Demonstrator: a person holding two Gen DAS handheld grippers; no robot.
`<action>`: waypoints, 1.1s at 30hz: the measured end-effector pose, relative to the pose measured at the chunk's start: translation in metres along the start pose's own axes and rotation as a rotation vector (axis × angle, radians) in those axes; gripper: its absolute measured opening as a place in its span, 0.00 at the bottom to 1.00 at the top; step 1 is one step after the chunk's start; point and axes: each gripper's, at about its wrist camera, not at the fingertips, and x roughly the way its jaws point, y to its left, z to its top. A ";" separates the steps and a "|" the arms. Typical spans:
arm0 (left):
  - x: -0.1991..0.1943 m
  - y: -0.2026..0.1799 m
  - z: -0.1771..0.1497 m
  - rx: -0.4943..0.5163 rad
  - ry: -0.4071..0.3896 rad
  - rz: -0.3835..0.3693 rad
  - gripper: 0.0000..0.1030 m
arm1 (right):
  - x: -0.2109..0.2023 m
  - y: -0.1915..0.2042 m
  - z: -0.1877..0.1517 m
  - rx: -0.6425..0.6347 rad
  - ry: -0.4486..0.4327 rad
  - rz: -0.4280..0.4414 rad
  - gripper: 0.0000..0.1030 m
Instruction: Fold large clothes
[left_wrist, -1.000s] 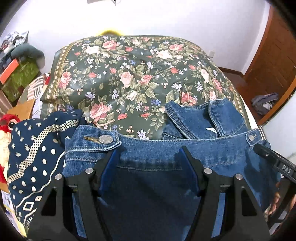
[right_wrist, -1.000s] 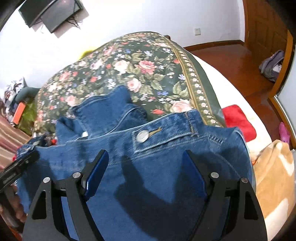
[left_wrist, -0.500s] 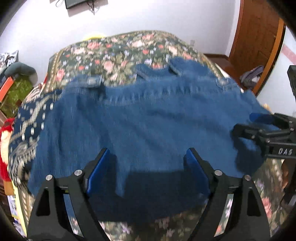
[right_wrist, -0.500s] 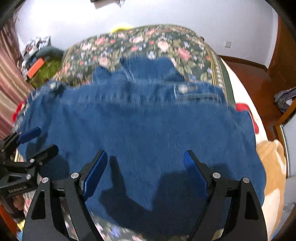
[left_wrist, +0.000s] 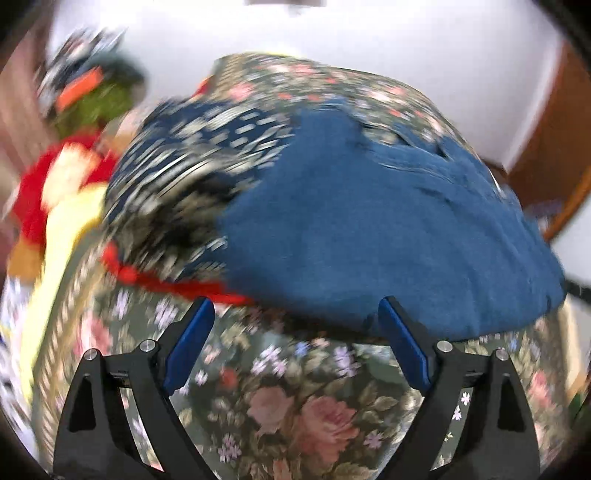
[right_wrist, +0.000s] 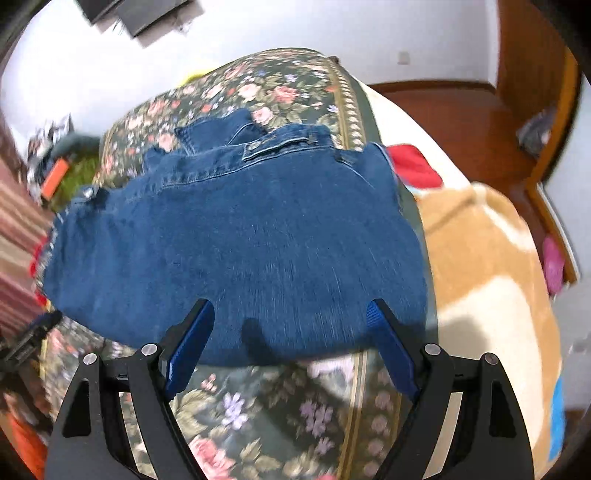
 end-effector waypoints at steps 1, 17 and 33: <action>0.001 0.010 -0.001 -0.052 0.016 -0.014 0.88 | -0.003 -0.001 -0.003 0.012 -0.002 -0.013 0.80; 0.076 0.044 0.004 -0.504 0.163 -0.470 0.83 | -0.003 0.017 -0.029 -0.060 0.035 -0.002 0.80; -0.003 -0.030 0.025 -0.384 -0.131 -0.321 0.23 | 0.000 0.033 -0.028 -0.074 0.065 0.032 0.80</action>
